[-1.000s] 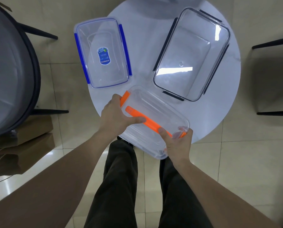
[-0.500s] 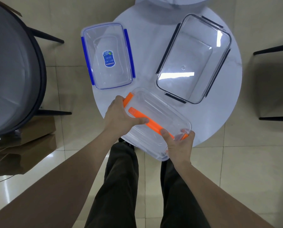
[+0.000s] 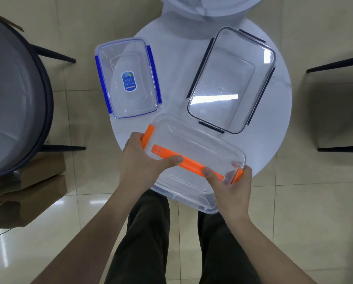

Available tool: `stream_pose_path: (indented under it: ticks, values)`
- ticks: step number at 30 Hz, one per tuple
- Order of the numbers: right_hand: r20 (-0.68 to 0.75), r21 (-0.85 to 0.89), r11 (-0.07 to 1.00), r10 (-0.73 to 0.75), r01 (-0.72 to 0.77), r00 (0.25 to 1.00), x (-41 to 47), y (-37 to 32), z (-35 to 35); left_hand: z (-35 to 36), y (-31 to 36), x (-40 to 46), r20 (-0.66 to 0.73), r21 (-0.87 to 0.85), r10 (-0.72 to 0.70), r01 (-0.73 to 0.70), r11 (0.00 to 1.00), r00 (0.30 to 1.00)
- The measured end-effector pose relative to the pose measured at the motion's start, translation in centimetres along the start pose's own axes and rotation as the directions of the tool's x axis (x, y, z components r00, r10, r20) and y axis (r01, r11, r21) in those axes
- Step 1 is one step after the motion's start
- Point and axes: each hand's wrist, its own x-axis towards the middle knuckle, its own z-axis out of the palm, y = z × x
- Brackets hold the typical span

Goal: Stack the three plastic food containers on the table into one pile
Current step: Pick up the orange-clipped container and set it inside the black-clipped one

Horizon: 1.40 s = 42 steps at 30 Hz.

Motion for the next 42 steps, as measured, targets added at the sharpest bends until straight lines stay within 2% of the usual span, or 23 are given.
stream_pose_path:
  ticks: [5, 14, 24, 29, 38, 42]
  values:
    - [-0.064, 0.063, 0.995, -0.076, 0.080, 0.995, 0.2, -3.2, -1.7, -1.3, 3.2, -0.5, -0.050, -0.078, 0.081, -0.085, 0.993, 0.995]
    - [-0.135, 0.121, 0.969, -0.200, 0.216, 0.970, 4.1, -8.1, -3.4, -1.3, 8.8, 1.6, -0.124, -0.101, 0.168, -0.181, 0.978, 0.978]
    - [-0.146, 0.145, 0.960, -0.217, 0.238, 0.965, 7.9, -10.4, -5.5, 1.0, 12.5, 3.4, -0.145, -0.143, 0.197, -0.218, 0.965, 0.969]
    - [-0.147, 0.159, 0.951, -0.244, 0.267, 0.958, 8.3, -10.5, -6.0, 1.4, 12.6, 3.2, -0.146, -0.191, 0.183, -0.209, 0.959, 0.972]
    - [-0.157, 0.134, 0.936, -0.303, 0.325, 0.940, 8.1, -11.4, -7.0, 0.2, 12.4, 3.2, -0.097, -0.160, 0.153, -0.167, 0.973, 0.983]
    - [-0.152, 0.353, 0.911, -0.168, 0.212, 0.974, 8.7, -12.9, -8.2, -0.5, 11.6, 2.6, -0.053, -0.309, 0.088, -0.100, 0.946, 0.995]
